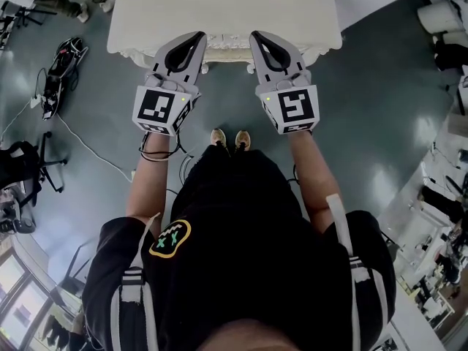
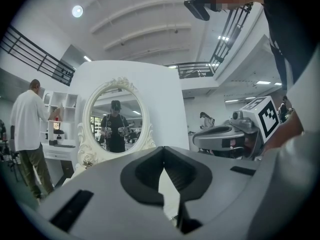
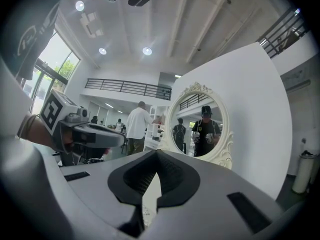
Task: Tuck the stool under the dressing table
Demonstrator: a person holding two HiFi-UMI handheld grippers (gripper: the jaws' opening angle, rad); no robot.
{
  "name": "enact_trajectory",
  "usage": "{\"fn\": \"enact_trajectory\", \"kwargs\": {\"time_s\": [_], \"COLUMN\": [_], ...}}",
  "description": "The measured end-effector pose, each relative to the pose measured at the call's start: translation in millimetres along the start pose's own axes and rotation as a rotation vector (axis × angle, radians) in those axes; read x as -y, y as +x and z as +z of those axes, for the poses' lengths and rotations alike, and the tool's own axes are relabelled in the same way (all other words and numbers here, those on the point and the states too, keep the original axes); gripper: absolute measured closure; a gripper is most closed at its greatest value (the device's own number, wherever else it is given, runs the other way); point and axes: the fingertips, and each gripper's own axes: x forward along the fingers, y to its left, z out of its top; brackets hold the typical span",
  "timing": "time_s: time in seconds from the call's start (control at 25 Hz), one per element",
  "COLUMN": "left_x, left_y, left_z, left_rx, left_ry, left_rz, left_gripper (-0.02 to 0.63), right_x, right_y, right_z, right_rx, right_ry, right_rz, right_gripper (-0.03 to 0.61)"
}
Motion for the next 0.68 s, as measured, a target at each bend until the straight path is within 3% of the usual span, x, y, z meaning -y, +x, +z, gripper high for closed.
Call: {"fn": "enact_trajectory", "kwargs": {"time_s": [0.68], "left_x": [-6.5], "left_y": [0.4], "left_z": [5.2], "left_rx": [-0.001], "left_ry": [0.004], "left_rz": [0.034], "left_gripper": [0.594], "right_x": [3.1], "right_y": [3.9], "right_z": [4.3], "right_rx": [-0.003], "right_ry": [0.002], "right_rz": [0.012], "right_gripper": [0.558]}}
